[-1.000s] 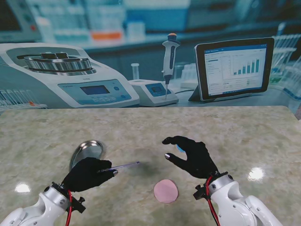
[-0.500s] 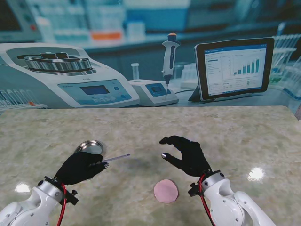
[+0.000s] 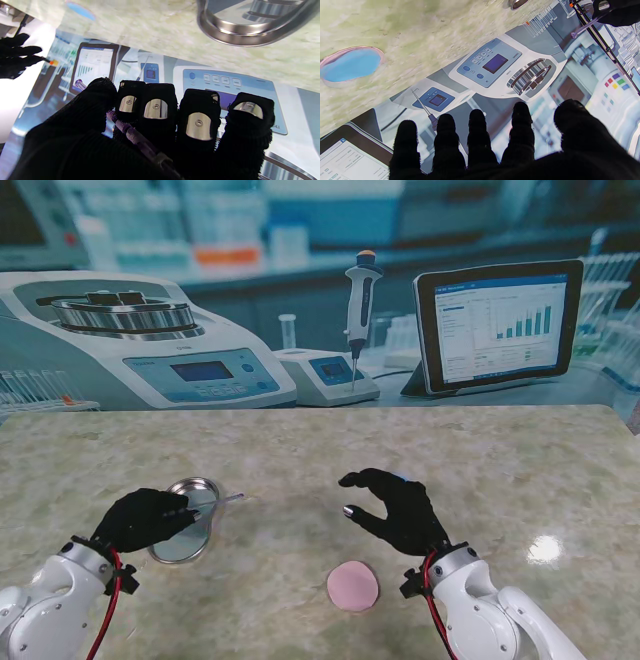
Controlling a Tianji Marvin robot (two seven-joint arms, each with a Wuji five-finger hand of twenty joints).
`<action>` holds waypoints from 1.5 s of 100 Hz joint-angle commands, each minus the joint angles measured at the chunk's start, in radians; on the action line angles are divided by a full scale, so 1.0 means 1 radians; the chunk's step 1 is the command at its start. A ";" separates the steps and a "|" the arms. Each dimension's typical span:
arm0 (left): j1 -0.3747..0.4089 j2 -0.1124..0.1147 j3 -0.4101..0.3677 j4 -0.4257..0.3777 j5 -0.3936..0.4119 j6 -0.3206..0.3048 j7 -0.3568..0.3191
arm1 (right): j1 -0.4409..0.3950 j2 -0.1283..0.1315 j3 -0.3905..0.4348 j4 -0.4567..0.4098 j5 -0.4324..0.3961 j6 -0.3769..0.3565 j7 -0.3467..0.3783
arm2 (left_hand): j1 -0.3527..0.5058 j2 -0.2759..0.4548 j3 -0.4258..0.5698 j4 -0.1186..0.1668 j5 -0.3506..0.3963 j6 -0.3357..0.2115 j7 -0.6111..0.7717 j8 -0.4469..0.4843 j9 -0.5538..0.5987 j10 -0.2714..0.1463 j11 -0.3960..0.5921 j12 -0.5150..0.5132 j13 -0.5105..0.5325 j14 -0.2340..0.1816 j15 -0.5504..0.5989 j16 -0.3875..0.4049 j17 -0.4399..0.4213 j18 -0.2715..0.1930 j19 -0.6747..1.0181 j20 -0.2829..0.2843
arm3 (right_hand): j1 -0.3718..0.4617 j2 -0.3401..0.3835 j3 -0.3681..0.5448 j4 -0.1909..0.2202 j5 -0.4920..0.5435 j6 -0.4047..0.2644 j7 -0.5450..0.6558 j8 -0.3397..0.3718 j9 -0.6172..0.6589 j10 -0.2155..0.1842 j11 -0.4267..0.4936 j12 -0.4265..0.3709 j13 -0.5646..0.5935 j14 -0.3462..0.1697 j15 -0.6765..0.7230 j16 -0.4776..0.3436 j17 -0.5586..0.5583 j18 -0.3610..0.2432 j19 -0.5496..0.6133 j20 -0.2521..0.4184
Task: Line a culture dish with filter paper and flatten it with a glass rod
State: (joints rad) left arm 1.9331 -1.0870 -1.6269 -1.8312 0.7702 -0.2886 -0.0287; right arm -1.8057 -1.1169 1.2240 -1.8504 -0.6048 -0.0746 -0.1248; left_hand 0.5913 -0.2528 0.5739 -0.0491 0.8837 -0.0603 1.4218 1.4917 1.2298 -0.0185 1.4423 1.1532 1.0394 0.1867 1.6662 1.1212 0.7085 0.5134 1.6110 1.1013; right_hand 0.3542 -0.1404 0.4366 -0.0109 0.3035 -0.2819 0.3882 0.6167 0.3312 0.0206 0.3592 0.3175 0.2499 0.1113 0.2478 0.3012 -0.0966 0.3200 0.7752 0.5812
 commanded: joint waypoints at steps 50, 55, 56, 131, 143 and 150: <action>-0.065 0.026 -0.036 0.128 0.079 0.073 -0.077 | -0.005 -0.005 -0.003 -0.001 0.018 0.009 0.014 | -0.027 -0.007 0.048 0.015 0.022 0.018 0.039 0.057 0.035 -0.030 0.056 0.006 0.033 -0.001 0.060 -0.007 0.004 0.046 0.074 -0.004 | -0.005 0.036 -0.018 0.018 -0.037 0.008 0.012 0.007 -0.021 -0.025 0.014 -0.006 -0.013 -0.018 -0.006 -0.006 -0.012 -0.009 0.014 -0.026; -0.069 0.028 -0.036 0.135 0.082 0.077 -0.088 | -0.003 -0.005 -0.006 0.001 0.020 0.009 0.014 | -0.027 -0.007 0.048 0.014 0.021 0.018 0.039 0.057 0.035 -0.030 0.056 0.006 0.033 -0.001 0.060 -0.007 0.004 0.046 0.073 -0.004 | -0.004 0.036 -0.018 0.018 -0.037 0.006 0.013 0.007 -0.021 -0.025 0.014 -0.006 -0.012 -0.019 -0.005 -0.006 -0.012 -0.009 0.015 -0.026; -0.070 0.028 -0.036 0.137 0.084 0.078 -0.089 | -0.002 -0.005 -0.006 0.001 0.020 0.009 0.014 | -0.027 -0.008 0.048 0.014 0.022 0.018 0.039 0.057 0.035 -0.030 0.056 0.006 0.033 -0.002 0.060 -0.007 0.004 0.046 0.073 -0.004 | -0.005 0.036 -0.018 0.018 -0.036 0.006 0.013 0.007 -0.021 -0.025 0.014 -0.006 -0.012 -0.019 -0.005 -0.006 -0.012 -0.009 0.015 -0.026; -0.172 0.052 0.035 0.279 0.169 0.131 -0.152 | 0.008 -0.004 -0.015 0.016 0.019 0.000 0.017 | -0.036 0.001 0.044 0.010 0.012 0.005 0.044 0.053 0.026 -0.044 0.053 0.004 0.029 -0.012 0.055 -0.008 0.002 0.037 0.073 -0.009 | -0.008 0.043 -0.019 0.019 -0.037 0.012 0.018 0.010 -0.023 -0.024 0.016 -0.006 -0.015 -0.019 -0.005 -0.007 -0.008 -0.010 0.027 -0.032; -0.178 0.054 0.039 0.294 0.174 0.134 -0.156 | 0.009 -0.004 -0.017 0.019 0.021 0.000 0.018 | -0.034 0.002 0.042 0.010 0.010 0.005 0.045 0.052 0.026 -0.044 0.054 0.004 0.029 -0.012 0.056 -0.008 0.002 0.037 0.074 -0.010 | -0.008 0.043 -0.020 0.019 -0.036 0.011 0.018 0.011 -0.025 -0.023 0.016 -0.006 -0.015 -0.019 -0.004 -0.007 -0.009 -0.011 0.027 -0.032; -0.180 0.055 0.040 0.300 0.178 0.135 -0.159 | 0.010 -0.004 -0.018 0.020 0.022 0.000 0.017 | -0.034 0.003 0.041 0.010 0.010 0.006 0.045 0.051 0.026 -0.044 0.054 0.004 0.029 -0.012 0.056 -0.008 0.002 0.037 0.074 -0.010 | -0.008 0.044 -0.020 0.019 -0.036 0.012 0.019 0.011 -0.026 -0.022 0.016 -0.006 -0.016 -0.018 -0.005 -0.007 -0.010 -0.011 0.027 -0.033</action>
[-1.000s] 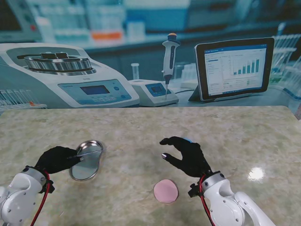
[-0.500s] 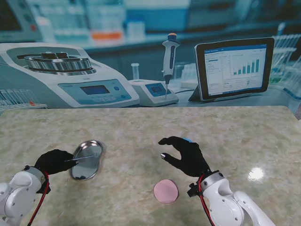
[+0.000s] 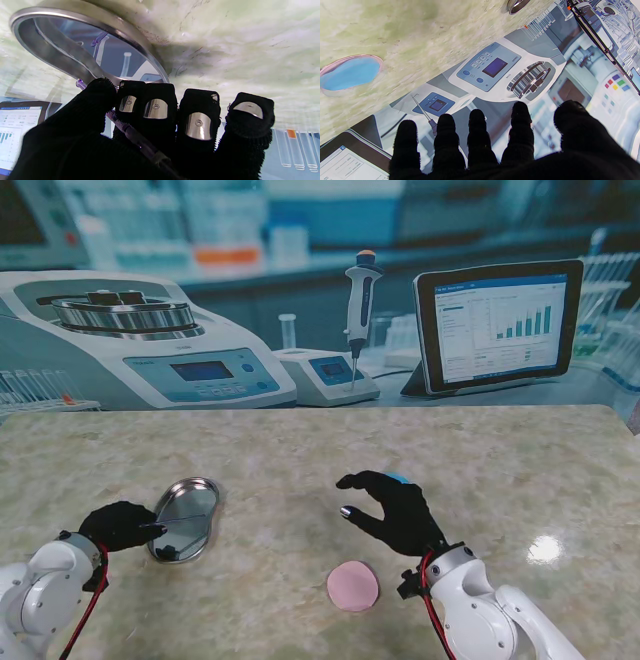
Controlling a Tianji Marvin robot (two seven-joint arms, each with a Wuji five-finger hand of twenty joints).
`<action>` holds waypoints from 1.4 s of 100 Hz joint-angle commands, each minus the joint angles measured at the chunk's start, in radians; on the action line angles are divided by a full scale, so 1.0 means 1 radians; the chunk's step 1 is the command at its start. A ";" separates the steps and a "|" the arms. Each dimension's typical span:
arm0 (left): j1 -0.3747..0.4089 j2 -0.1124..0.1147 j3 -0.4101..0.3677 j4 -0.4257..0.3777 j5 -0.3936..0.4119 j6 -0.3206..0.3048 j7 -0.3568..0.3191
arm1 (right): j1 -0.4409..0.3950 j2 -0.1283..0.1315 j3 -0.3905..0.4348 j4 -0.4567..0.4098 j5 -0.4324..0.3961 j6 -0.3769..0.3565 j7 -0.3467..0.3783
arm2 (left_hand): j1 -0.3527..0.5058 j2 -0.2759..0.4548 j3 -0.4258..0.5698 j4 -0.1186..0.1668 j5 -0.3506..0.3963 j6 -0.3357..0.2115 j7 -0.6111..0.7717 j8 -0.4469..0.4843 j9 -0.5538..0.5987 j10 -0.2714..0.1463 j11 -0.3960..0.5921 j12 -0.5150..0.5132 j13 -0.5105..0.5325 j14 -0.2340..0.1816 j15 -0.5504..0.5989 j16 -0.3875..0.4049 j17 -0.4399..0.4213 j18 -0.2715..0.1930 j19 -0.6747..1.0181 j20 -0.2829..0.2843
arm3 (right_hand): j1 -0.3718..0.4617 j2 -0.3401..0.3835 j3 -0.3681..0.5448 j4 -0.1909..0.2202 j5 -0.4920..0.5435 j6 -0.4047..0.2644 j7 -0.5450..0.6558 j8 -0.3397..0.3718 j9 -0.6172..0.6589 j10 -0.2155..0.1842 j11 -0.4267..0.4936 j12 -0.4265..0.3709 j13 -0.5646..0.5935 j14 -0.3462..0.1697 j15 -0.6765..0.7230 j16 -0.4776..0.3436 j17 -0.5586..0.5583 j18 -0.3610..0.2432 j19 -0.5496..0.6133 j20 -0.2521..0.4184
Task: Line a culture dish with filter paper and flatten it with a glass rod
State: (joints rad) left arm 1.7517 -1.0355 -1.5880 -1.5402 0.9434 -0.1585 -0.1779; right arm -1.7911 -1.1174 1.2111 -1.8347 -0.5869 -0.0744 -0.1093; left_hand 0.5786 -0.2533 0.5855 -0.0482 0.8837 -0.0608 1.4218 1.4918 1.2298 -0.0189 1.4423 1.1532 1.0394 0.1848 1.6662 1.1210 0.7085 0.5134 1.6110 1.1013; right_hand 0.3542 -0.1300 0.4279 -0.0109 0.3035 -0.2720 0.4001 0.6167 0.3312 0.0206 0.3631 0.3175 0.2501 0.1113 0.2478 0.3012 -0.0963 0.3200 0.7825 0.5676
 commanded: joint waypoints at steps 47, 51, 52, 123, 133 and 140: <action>0.000 0.007 0.005 0.008 0.016 0.037 -0.036 | 0.000 -0.005 -0.008 0.011 0.008 -0.003 0.000 | -0.082 0.032 -0.047 -0.009 -0.025 -0.035 0.044 0.037 0.008 -0.074 0.048 -0.005 0.029 -0.031 0.056 -0.014 0.014 0.019 0.086 -0.024 | -0.009 0.036 -0.012 0.019 -0.036 0.005 0.009 0.012 -0.025 -0.022 0.013 -0.006 -0.017 -0.017 -0.004 -0.007 -0.010 -0.010 0.022 -0.022; 0.000 0.007 0.006 0.008 0.016 0.040 -0.037 | -0.001 -0.004 -0.008 0.011 0.008 -0.003 0.000 | -0.092 0.035 -0.058 -0.014 -0.029 -0.037 0.043 0.034 0.005 -0.075 0.047 -0.007 0.027 -0.032 0.055 -0.015 0.014 0.018 0.086 -0.026 | -0.009 0.036 -0.012 0.019 -0.036 0.005 0.009 0.012 -0.025 -0.023 0.014 -0.006 -0.018 -0.017 -0.004 -0.007 -0.010 -0.011 0.022 -0.022; 0.000 0.007 0.006 0.008 0.017 0.040 -0.037 | -0.001 -0.004 -0.008 0.011 0.008 -0.003 0.000 | -0.091 0.037 -0.068 -0.018 -0.031 -0.039 0.044 0.027 0.003 -0.077 0.047 -0.009 0.026 -0.035 0.055 -0.015 0.013 0.016 0.087 -0.028 | -0.009 0.036 -0.012 0.019 -0.036 0.005 0.009 0.012 -0.026 -0.022 0.013 -0.006 -0.018 -0.017 -0.004 -0.007 -0.010 -0.011 0.022 -0.022; 0.007 0.009 0.018 -0.010 0.065 0.108 -0.066 | -0.001 -0.005 -0.006 0.014 0.014 -0.007 0.001 | -0.061 0.119 -0.329 -0.023 -0.166 -0.050 -0.045 -0.095 -0.125 -0.022 -0.060 -0.043 -0.084 -0.023 -0.045 0.028 -0.079 -0.022 0.025 -0.016 | -0.009 0.040 -0.015 0.020 -0.032 0.012 0.018 0.016 -0.025 -0.018 0.016 -0.005 -0.018 -0.017 -0.003 -0.007 -0.010 -0.010 0.025 -0.023; 0.008 0.008 0.017 -0.009 0.071 0.113 -0.055 | -0.001 -0.005 -0.006 0.014 0.015 -0.007 0.002 | -0.057 0.129 -0.354 -0.020 -0.192 -0.046 -0.077 -0.131 -0.158 0.006 -0.114 -0.062 -0.122 0.001 -0.085 0.022 -0.108 -0.019 0.003 -0.009 | -0.009 0.040 -0.015 0.021 -0.032 0.013 0.019 0.016 -0.024 -0.018 0.017 -0.005 -0.016 -0.017 -0.002 -0.007 -0.010 -0.009 0.025 -0.024; 0.008 0.009 0.018 -0.009 0.081 0.115 -0.051 | -0.001 -0.005 -0.006 0.014 0.016 -0.008 0.002 | -0.046 0.139 -0.387 -0.014 -0.212 -0.043 -0.086 -0.178 -0.179 0.021 -0.153 -0.075 -0.147 0.017 -0.114 0.020 -0.128 -0.016 -0.019 0.007 | -0.010 0.040 -0.016 0.021 -0.031 0.013 0.019 0.017 -0.025 -0.018 0.016 -0.005 -0.016 -0.016 -0.003 -0.007 -0.010 -0.008 0.025 -0.024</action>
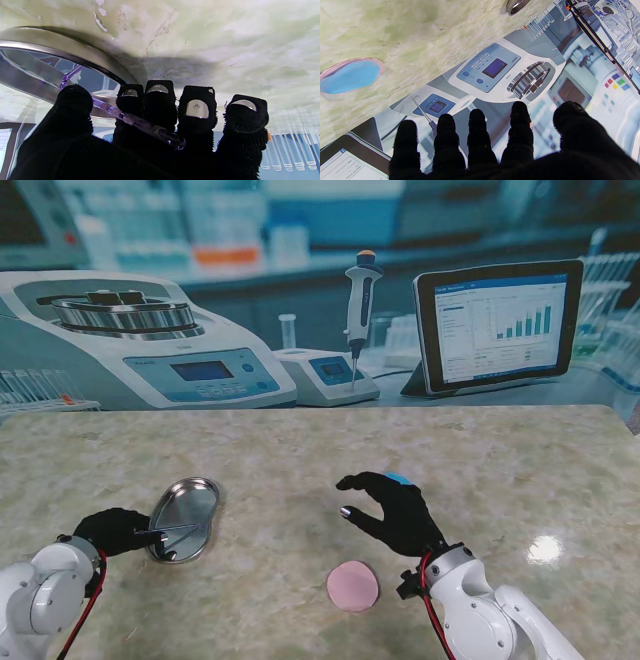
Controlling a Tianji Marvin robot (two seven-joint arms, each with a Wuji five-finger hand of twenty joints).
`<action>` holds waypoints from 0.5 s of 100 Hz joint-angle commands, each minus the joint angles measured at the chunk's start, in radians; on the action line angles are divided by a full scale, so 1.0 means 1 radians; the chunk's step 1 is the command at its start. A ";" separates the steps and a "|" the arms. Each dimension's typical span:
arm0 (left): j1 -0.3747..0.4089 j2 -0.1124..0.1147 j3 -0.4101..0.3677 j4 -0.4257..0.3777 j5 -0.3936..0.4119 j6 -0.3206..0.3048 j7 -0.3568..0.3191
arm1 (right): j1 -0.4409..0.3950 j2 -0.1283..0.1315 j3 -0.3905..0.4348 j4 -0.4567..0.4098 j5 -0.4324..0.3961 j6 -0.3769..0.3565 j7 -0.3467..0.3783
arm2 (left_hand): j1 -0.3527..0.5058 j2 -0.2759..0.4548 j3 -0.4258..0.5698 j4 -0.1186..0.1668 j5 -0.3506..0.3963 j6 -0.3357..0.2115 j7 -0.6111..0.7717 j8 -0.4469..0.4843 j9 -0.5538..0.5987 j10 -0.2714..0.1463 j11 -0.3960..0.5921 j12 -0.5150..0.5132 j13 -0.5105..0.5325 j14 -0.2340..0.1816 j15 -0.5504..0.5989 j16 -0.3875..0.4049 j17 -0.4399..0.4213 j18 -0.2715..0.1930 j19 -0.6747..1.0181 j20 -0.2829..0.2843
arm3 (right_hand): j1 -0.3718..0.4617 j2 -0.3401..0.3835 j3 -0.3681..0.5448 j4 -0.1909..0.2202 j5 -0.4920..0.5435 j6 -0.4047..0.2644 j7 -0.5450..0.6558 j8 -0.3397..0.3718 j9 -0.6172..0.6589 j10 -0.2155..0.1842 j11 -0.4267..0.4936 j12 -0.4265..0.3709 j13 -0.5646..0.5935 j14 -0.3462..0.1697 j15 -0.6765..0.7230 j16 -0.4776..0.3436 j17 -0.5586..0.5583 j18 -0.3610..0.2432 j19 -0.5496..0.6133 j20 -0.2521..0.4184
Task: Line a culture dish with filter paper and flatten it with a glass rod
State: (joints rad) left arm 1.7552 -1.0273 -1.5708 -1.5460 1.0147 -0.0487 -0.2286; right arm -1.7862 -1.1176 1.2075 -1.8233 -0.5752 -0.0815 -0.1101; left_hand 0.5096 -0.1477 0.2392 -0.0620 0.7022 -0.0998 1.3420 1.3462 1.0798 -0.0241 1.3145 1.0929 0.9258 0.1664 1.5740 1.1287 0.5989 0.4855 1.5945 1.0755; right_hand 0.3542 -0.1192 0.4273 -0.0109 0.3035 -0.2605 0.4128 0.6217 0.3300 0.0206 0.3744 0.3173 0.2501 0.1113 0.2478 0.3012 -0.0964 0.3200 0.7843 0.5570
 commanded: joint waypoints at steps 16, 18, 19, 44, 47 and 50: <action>0.005 0.000 0.003 -0.004 0.030 0.022 0.011 | -0.004 -0.005 -0.003 0.004 0.006 -0.003 0.003 | 0.043 0.053 -0.106 0.008 -0.054 0.008 -0.075 -0.138 -0.074 0.077 -0.168 -0.080 -0.094 0.088 -0.108 -0.039 -0.053 0.027 -0.038 0.041 | -0.011 0.031 -0.015 0.021 -0.032 0.000 0.006 0.011 -0.023 -0.016 0.005 -0.005 -0.016 -0.016 -0.003 -0.007 -0.010 -0.007 0.023 -0.014; 0.006 0.000 0.003 -0.005 0.032 0.023 0.011 | -0.003 -0.005 -0.003 0.005 0.007 -0.004 0.003 | 0.047 0.057 -0.117 0.010 -0.054 0.009 -0.084 -0.156 -0.078 0.081 -0.188 -0.092 -0.101 0.093 -0.119 -0.051 -0.056 0.027 -0.043 0.041 | -0.011 0.031 -0.015 0.021 -0.032 0.001 0.006 0.011 -0.023 -0.018 0.005 -0.005 -0.015 -0.016 -0.003 -0.007 -0.010 -0.007 0.023 -0.014; 0.006 0.000 0.003 -0.005 0.034 0.024 0.011 | -0.003 -0.005 -0.003 0.005 0.007 -0.004 0.003 | 0.049 0.058 -0.123 0.010 -0.055 0.010 -0.088 -0.165 -0.080 0.083 -0.198 -0.097 -0.104 0.096 -0.125 -0.056 -0.058 0.027 -0.045 0.041 | -0.011 0.031 -0.015 0.021 -0.032 0.001 0.006 0.011 -0.022 -0.017 0.005 -0.005 -0.015 -0.017 -0.003 -0.007 -0.010 -0.007 0.023 -0.014; 0.011 0.000 0.004 -0.018 0.067 0.053 0.003 | -0.002 -0.005 -0.003 0.007 0.012 -0.006 0.003 | 0.094 0.093 -0.241 0.026 -0.049 0.041 -0.216 -0.383 -0.127 0.121 -0.425 -0.241 -0.156 0.157 -0.304 -0.161 -0.086 0.009 -0.074 0.017 | -0.013 0.034 -0.016 0.021 -0.031 0.001 0.006 0.011 -0.022 -0.019 0.004 -0.005 -0.014 -0.016 -0.003 -0.007 -0.010 -0.007 0.024 -0.014; 0.012 0.000 0.004 -0.020 0.070 0.056 0.002 | -0.002 -0.005 -0.003 0.007 0.013 -0.007 0.003 | 0.095 0.095 -0.246 0.027 -0.049 0.046 -0.233 -0.406 -0.135 0.123 -0.448 -0.257 -0.161 0.161 -0.327 -0.169 -0.095 0.010 -0.084 0.011 | -0.013 0.034 -0.016 0.021 -0.032 0.002 0.006 0.011 -0.022 -0.018 0.004 -0.005 -0.014 -0.016 -0.003 -0.007 -0.010 -0.007 0.023 -0.014; 0.013 0.000 0.003 -0.022 0.071 0.058 0.000 | -0.002 -0.005 -0.002 0.008 0.013 -0.007 0.003 | 0.094 0.096 -0.249 0.027 -0.053 0.050 -0.248 -0.435 -0.146 0.123 -0.473 -0.276 -0.172 0.162 -0.360 -0.181 -0.107 0.007 -0.097 0.001 | -0.014 0.035 -0.017 0.021 -0.032 0.001 0.006 0.011 -0.022 -0.018 0.004 -0.005 -0.014 -0.015 -0.003 -0.007 -0.009 -0.007 0.024 -0.014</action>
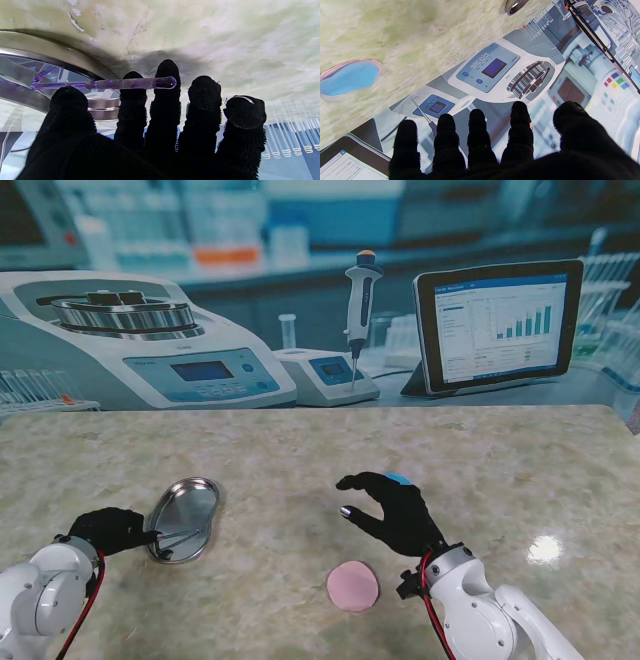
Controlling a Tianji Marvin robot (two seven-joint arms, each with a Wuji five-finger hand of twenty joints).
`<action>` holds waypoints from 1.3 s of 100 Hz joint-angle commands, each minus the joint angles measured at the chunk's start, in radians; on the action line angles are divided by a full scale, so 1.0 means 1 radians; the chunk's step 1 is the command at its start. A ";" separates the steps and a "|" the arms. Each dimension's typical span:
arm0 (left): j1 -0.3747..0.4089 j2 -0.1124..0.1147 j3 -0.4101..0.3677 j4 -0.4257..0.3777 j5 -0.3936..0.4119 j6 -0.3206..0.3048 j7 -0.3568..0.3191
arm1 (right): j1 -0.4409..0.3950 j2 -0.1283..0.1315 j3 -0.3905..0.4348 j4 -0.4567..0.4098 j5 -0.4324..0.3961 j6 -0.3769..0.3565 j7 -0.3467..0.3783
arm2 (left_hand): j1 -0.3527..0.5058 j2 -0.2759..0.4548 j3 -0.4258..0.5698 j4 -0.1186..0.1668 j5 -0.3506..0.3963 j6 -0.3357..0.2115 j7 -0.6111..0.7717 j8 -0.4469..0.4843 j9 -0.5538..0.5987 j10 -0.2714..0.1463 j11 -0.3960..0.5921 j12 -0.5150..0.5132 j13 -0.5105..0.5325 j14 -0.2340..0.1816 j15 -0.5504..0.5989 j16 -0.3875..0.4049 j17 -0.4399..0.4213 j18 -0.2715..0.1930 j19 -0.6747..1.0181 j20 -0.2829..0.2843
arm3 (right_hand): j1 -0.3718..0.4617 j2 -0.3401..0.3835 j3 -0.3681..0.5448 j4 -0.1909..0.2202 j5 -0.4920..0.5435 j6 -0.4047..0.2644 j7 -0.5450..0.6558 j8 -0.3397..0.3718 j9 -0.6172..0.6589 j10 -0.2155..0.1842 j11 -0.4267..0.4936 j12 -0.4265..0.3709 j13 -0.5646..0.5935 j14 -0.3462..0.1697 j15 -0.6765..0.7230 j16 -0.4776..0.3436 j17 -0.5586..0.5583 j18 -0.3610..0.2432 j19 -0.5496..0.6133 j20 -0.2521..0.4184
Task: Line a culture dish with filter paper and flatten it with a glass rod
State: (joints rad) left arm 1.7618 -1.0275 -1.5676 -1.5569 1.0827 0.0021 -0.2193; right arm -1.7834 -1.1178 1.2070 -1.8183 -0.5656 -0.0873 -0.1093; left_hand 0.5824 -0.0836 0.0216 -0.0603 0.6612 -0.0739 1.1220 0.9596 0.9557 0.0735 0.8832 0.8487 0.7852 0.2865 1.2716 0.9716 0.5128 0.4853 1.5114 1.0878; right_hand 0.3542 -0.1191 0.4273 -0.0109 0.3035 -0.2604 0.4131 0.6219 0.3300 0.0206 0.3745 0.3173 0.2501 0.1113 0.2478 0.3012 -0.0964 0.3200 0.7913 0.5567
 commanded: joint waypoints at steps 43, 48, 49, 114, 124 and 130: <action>0.040 -0.012 -0.041 -0.059 -0.001 0.016 0.056 | -0.005 -0.006 0.002 0.002 0.008 -0.003 0.001 | 0.002 0.041 -0.036 0.026 -0.176 0.122 -0.493 -0.554 -0.345 0.037 -0.496 -0.414 -0.236 -0.018 -0.683 -0.337 -0.306 -0.010 -0.469 -0.379 | -0.018 0.038 -0.017 0.022 -0.033 0.003 0.004 0.010 -0.023 -0.016 0.002 -0.005 -0.013 -0.009 0.001 -0.003 -0.008 -0.004 0.020 -0.012; 0.054 -0.016 -0.054 -0.075 -0.014 0.005 0.079 | -0.006 -0.006 0.003 0.001 0.008 -0.004 0.002 | 0.003 0.041 -0.034 0.027 -0.196 0.127 -0.565 -0.596 -0.389 0.030 -0.539 -0.459 -0.270 -0.033 -0.767 -0.380 -0.343 -0.019 -0.568 -0.439 | -0.018 0.036 -0.017 0.022 -0.035 0.003 0.002 0.010 -0.022 -0.016 0.002 -0.005 -0.014 -0.008 0.001 -0.002 -0.009 -0.004 0.021 -0.012; 0.057 -0.017 -0.057 -0.079 -0.018 0.003 0.084 | -0.006 -0.006 0.003 0.001 0.008 -0.004 0.002 | 0.005 0.041 -0.033 0.028 -0.197 0.128 -0.578 -0.603 -0.395 0.027 -0.544 -0.466 -0.276 -0.036 -0.781 -0.387 -0.350 -0.021 -0.584 -0.448 | -0.019 0.036 -0.018 0.022 -0.033 0.001 0.003 0.010 -0.022 -0.017 0.002 -0.005 -0.014 -0.009 0.001 -0.002 -0.008 -0.004 0.021 -0.012; 0.324 -0.092 -0.083 -0.400 -0.475 -0.211 0.269 | 0.004 -0.009 -0.024 0.000 0.004 0.011 -0.012 | 0.072 0.068 -0.029 0.041 -0.397 0.130 -1.008 -0.842 -0.771 -0.045 -0.703 -0.599 -0.684 -0.158 -1.216 -0.586 -0.601 -0.179 -1.340 -0.549 | 0.005 0.025 -0.006 0.029 -0.153 0.019 -0.096 -0.028 -0.095 -0.038 -0.028 -0.020 -0.075 -0.017 -0.026 -0.013 -0.027 -0.014 -0.007 -0.026; 0.361 -0.101 -0.047 -0.433 -0.531 -0.244 0.299 | 0.007 -0.010 -0.036 0.004 0.010 0.014 -0.015 | 0.071 0.074 -0.032 0.041 -0.440 0.118 -1.015 -0.848 -0.794 -0.054 -0.766 -0.615 -0.742 -0.190 -1.233 -0.607 -0.609 -0.213 -1.414 -0.578 | 0.020 0.024 -0.002 0.040 -0.199 0.010 -0.118 -0.036 -0.142 -0.052 -0.045 -0.033 -0.110 -0.023 -0.043 -0.025 -0.037 -0.021 -0.038 -0.043; 0.377 -0.104 -0.024 -0.445 -0.544 -0.267 0.318 | 0.007 -0.010 -0.042 0.008 0.010 0.015 -0.018 | 0.066 0.080 -0.034 0.040 -0.464 0.110 -1.022 -0.854 -0.806 -0.060 -0.800 -0.616 -0.751 -0.208 -1.248 -0.648 -0.593 -0.231 -1.463 -0.656 | 0.032 0.023 -0.001 0.059 -0.217 0.003 -0.154 -0.047 -0.149 -0.060 -0.088 -0.065 -0.145 -0.036 -0.073 -0.047 -0.038 -0.026 -0.086 -0.070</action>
State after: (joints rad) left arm 2.1127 -1.1167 -1.6165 -1.9774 0.5121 -0.2469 0.0954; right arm -1.7708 -1.1191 1.1743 -1.8162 -0.5585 -0.0765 -0.1247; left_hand 0.6320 -0.0381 0.0097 -0.0591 0.2370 0.0726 0.1240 0.1253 0.1964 0.0562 0.1246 0.2682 0.0729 0.1247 0.0509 0.3701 -0.0857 0.3052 0.1390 0.5137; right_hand 0.3542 -0.1186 0.4271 0.0092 0.1401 -0.2396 0.3085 0.5956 0.2194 0.0080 0.3322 0.2831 0.1491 0.1108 0.2242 0.2791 -0.1125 0.3204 0.7600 0.5173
